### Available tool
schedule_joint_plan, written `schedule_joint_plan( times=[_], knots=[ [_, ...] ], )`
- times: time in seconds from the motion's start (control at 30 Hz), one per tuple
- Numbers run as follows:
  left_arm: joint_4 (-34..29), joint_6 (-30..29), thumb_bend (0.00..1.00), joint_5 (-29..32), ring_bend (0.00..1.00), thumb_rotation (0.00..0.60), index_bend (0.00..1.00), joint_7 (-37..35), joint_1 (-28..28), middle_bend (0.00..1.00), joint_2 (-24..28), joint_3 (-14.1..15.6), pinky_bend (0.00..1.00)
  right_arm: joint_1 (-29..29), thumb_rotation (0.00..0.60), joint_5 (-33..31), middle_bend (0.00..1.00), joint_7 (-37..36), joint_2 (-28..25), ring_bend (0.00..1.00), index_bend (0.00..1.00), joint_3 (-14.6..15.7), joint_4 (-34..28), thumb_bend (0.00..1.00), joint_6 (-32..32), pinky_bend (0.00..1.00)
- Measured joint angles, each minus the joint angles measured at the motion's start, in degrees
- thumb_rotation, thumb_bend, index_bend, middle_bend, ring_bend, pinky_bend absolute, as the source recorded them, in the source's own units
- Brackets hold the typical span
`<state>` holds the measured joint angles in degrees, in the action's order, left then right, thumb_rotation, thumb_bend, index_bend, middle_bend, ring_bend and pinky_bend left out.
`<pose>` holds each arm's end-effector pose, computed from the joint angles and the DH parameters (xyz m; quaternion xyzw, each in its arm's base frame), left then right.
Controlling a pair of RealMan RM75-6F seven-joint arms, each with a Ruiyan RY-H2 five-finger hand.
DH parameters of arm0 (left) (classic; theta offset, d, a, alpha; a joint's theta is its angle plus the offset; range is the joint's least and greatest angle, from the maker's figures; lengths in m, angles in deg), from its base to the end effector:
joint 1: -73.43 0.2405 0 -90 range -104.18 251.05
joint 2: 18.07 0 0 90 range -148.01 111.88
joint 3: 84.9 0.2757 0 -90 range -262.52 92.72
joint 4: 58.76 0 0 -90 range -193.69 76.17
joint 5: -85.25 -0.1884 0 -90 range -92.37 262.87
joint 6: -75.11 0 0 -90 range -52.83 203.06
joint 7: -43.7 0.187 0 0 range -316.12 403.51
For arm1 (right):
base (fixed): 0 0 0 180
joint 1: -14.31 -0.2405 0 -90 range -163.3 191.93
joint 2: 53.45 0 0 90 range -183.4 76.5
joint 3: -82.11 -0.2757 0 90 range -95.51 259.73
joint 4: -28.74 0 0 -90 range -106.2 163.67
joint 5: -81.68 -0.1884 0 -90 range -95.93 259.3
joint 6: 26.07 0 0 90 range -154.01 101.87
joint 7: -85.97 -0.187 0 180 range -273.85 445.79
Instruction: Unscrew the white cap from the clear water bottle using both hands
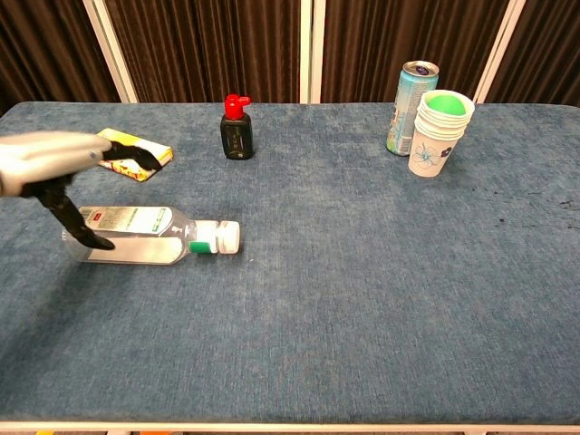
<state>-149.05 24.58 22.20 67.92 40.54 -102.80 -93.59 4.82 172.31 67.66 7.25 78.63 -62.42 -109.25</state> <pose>-0.2116 0.3437 -0.0117 -0.7512 -0.4263 -0.2933 0.4098 -0.2950 -0.2502 0.1989 0.5898 -0.4250 0.4796 0.4914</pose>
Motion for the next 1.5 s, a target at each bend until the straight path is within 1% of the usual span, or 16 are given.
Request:
schedule_joint_plan(
  times=[0.13,0.23,0.37,0.43,0.53,0.63,0.67,0.7,0.8,0.87,1.0,1.1,1.27,1.33,1.37,1.5],
  knots=[
    [1.1,-1.6,0.06,2.0,0.11,0.6,0.17,2.1,-0.4,0.17,-2.4,0.9,0.15,-0.1,0.6,-0.3,0.0,-0.1,0.1,0.0,0.02,0.1,0.2,0.2,0.5,0.0],
    [2.0,-3.7,0.05,2.7,0.15,0.6,0.21,2.6,-0.2,0.21,-3.8,1.5,0.2,-0.2,0.6,-0.4,0.0,-0.2,0.1,0.0,0.02,0.1,0.2,0.2,0.6,0.0],
    [3.2,-6.2,0.05,2.4,0.2,0.6,0.28,1.9,0.6,0.25,-5.2,2.1,0.25,-0.4,0.6,-0.3,0.0,-0.1,0.2,0.0,0.02,0.1,0.2,0.2,0.9,0.0],
    [3.7,-6.6,0.05,2.1,0.22,0.6,0.3,1.3,0.7,0.27,-5.4,2.3,0.26,-0.5,0.6,-0.2,0.0,0.0,0.3,0.0,0.02,0.2,0.1,0.2,1.0,0.0],
    [4.2,-7.0,0.06,1.5,0.27,0.6,0.36,0.5,0.9,0.32,-5.5,2.5,0.32,-0.5,0.6,-0.1,0.0,0.3,0.4,0.0,0.02,0.3,0.0,0.2,1.1,0.0],
    [5.0,-7.5,0.12,0.3,0.37,0.6,0.44,-0.9,1.0,0.42,-5.8,2.6,0.44,-0.6,0.6,-0.2,0.0,0.6,0.4,0.0,0.02,0.3,-0.3,0.2,1.3,0.0],
    [5.4,-7.4,0.17,-0.5,0.4,0.6,0.47,-2.0,1.0,0.45,-5.9,2.7,0.48,-0.6,0.6,-0.3,0.0,0.7,0.3,0.0,0.02,0.3,-0.5,0.2,1.3,0.0],
    [5.6,-7.3,0.2,-1.1,0.41,0.6,0.49,-3.0,1.0,0.47,-5.9,2.8,0.49,-0.7,0.6,-0.3,0.0,0.9,0.2,0.0,0.02,0.3,-0.7,0.2,1.4,0.0],
    [6.9,-7.1,0.33,-4.2,0.47,0.6,0.55,-8.0,1.0,0.54,-5.9,3.1,0.53,-1.1,0.6,0.0,0.0,1.4,-0.4,0.0,0.02,0.1,-1.6,0.2,1.6,0.0],
    [8.4,-7.0,0.37,-7.1,0.5,0.6,0.55,-12.5,0.9,0.57,-5.9,3.4,0.56,-1.4,0.6,0.3,0.0,1.7,-1.0,0.0,0.02,-0.1,-2.5,0.2,1.7,0.0],
    [11.0,-7.3,0.4,-12.3,0.54,0.6,0.56,-22.1,0.9,0.59,-5.8,4.1,0.6,-2.5,0.6,1.3,0.01,1.6,-3.1,0.0,0.02,-0.8,-6.0,0.19,1.8,0.0],
    [12.5,-8.9,0.4,-16.0,0.54,0.6,0.56,-30.5,1.1,0.6,-5.8,4.4,0.6,-3.4,0.6,2.1,0.03,0.2,-4.5,0.0,0.02,-1.3,-8.3,0.19,2.2,0.0],
    [14.9,-15.3,0.4,-22.2,0.54,0.6,0.56,-47.4,1.5,0.59,-6.2,4.2,0.6,-6.2,0.6,3.7,0.04,-3.0,-6.8,0.0,0.05,-2.3,-12.6,0.19,4.1,0.0],
    [15.9,-18.2,0.4,-24.4,0.54,0.6,0.56,-53.3,1.6,0.59,-6.7,4.0,0.59,-7.7,0.6,4.2,0.05,-4.4,-7.7,0.0,0.1,-2.5,-15.0,0.19,6.0,0.0],
    [16.8,-20.7,0.4,-26.3,0.54,0.6,0.56,-57.7,1.6,0.59,-7.3,3.9,0.59,-8.3,0.6,4.4,0.06,-5.4,-8.1,0.0,0.12,-2.6,-16.1,0.2,7.0,0.0],
    [19.1,-25.6,0.4,-31.0,0.53,0.6,0.56,-64.0,1.1,0.59,-9.8,3.8,0.59,-12.4,0.6,4.7,0.07,-12.4,-10.9,0.0,0.18,-3.0,-21.5,0.19,13.0,0.0]
  ],
)
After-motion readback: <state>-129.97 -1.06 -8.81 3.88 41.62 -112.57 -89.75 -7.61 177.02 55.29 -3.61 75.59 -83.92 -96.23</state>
